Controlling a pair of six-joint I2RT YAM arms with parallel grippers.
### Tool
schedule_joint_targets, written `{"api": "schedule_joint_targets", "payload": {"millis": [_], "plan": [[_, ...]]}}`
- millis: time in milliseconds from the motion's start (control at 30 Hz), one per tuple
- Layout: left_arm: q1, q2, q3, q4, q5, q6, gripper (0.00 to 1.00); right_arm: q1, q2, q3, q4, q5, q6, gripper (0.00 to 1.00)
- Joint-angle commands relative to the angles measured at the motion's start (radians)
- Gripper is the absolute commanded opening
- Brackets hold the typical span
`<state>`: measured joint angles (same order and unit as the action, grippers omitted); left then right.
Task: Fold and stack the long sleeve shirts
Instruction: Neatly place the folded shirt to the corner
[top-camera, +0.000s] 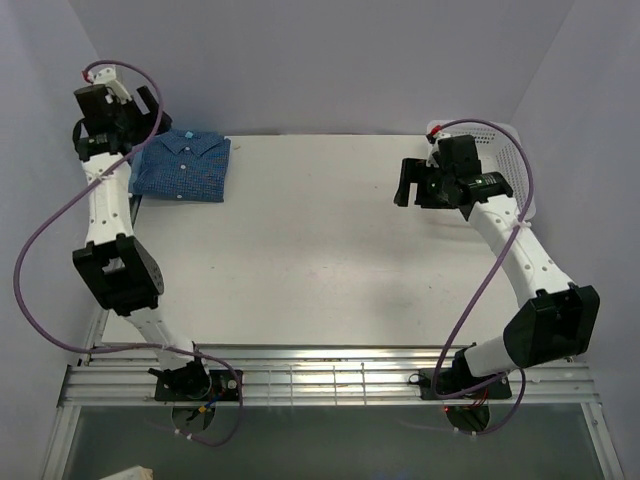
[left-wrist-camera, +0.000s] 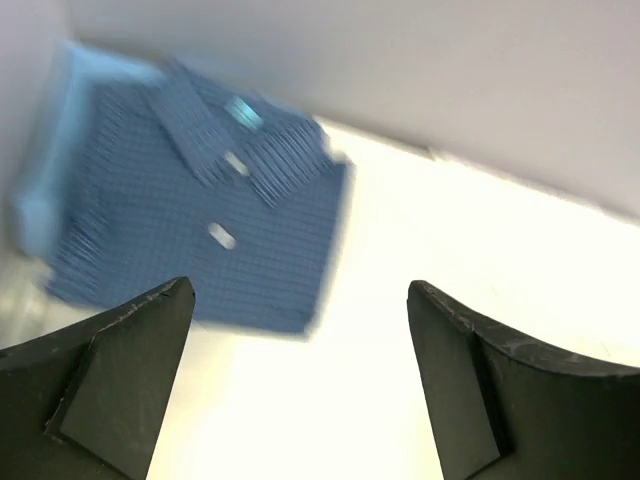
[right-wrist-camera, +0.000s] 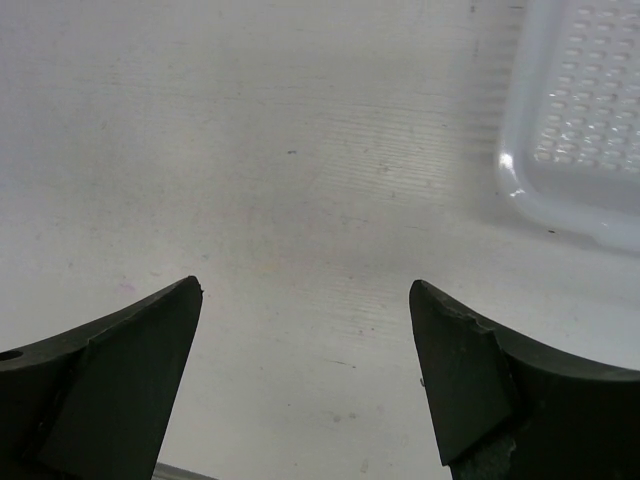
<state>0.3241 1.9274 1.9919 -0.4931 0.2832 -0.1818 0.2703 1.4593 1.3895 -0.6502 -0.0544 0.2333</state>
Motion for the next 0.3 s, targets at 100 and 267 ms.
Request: {"api": "schedule_joint_targets", "payload": {"millis": [100, 267], "plan": [[-0.407, -0.344, -0.450, -0.099, -0.227, -0.168, 0.98, 0.003, -0.195, -0.148, 0.099, 0.234, 0.052, 0.90], [-0.419, -0.470, -0.600, -0.084, -0.197, -0.239, 0.98, 0.001, -0.309, -0.256, 0.162, 0.261, 0.046, 0.90]]}}
